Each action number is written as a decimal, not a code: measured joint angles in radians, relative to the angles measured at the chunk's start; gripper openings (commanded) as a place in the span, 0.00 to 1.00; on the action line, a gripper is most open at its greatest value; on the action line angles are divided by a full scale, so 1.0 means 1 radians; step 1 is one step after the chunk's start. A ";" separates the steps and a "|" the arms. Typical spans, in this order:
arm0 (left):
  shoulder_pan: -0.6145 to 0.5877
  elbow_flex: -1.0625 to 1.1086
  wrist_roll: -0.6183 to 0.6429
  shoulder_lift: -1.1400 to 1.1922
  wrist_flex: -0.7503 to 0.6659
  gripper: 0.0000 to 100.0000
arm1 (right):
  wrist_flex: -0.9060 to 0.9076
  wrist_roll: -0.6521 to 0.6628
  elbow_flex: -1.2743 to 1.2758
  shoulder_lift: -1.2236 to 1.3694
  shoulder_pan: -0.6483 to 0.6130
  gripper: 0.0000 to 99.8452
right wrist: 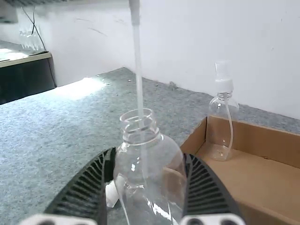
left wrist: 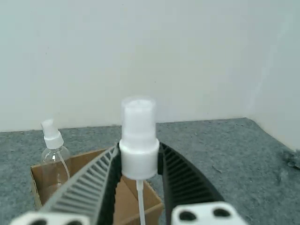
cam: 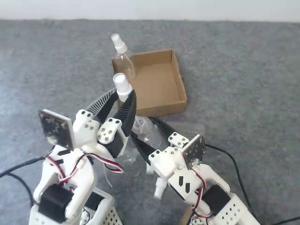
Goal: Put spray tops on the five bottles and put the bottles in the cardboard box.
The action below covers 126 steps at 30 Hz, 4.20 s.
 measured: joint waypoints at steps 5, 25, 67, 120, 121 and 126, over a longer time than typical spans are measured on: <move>0.000 0.000 0.000 0.000 0.029 0.02 | 0.000 0.000 0.000 0.000 0.008 0.03; 0.115 0.000 -0.054 0.000 0.114 0.19 | -0.002 0.000 0.002 0.000 0.029 0.03; -0.198 0.213 -0.060 0.011 0.114 0.19 | -0.002 0.000 0.002 0.000 0.029 0.03; -0.026 0.218 -0.193 -0.006 0.152 0.19 | 0.021 0.000 0.002 0.002 0.040 0.03; -0.029 0.218 -0.193 -0.006 0.152 0.19 | 0.021 0.000 0.002 0.002 0.040 0.03; -0.081 0.219 -0.193 -0.006 0.153 0.19 | 0.021 0.000 0.002 0.002 0.038 0.03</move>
